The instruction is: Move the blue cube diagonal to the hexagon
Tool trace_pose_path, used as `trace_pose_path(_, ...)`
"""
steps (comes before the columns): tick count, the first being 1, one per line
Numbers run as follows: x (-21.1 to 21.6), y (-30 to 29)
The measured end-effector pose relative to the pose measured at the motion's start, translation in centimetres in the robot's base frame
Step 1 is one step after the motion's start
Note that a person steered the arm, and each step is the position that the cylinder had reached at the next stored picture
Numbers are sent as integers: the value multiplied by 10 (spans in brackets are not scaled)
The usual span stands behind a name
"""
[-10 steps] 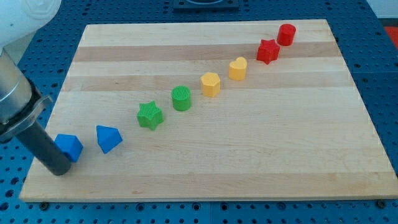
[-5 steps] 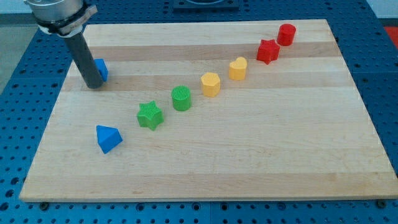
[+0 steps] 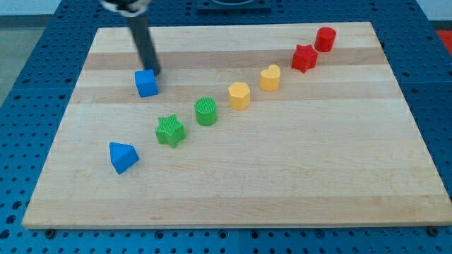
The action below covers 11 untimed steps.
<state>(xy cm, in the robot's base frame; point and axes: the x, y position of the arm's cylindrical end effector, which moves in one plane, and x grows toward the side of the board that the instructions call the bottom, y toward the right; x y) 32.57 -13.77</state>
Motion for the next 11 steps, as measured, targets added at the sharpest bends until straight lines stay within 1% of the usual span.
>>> trace_pose_path(1,-2,-25)
trace_pose_path(2,-15,-89)
trace_pose_path(3,14,-133)
trace_pose_path(4,40,-120)
trace_pose_path(6,44,-12)
trace_pose_path(7,44,25)
trace_pose_path(8,67,15)
trace_pose_path(9,86,40)
trace_pose_path(10,82,72)
trace_pose_path(11,55,76)
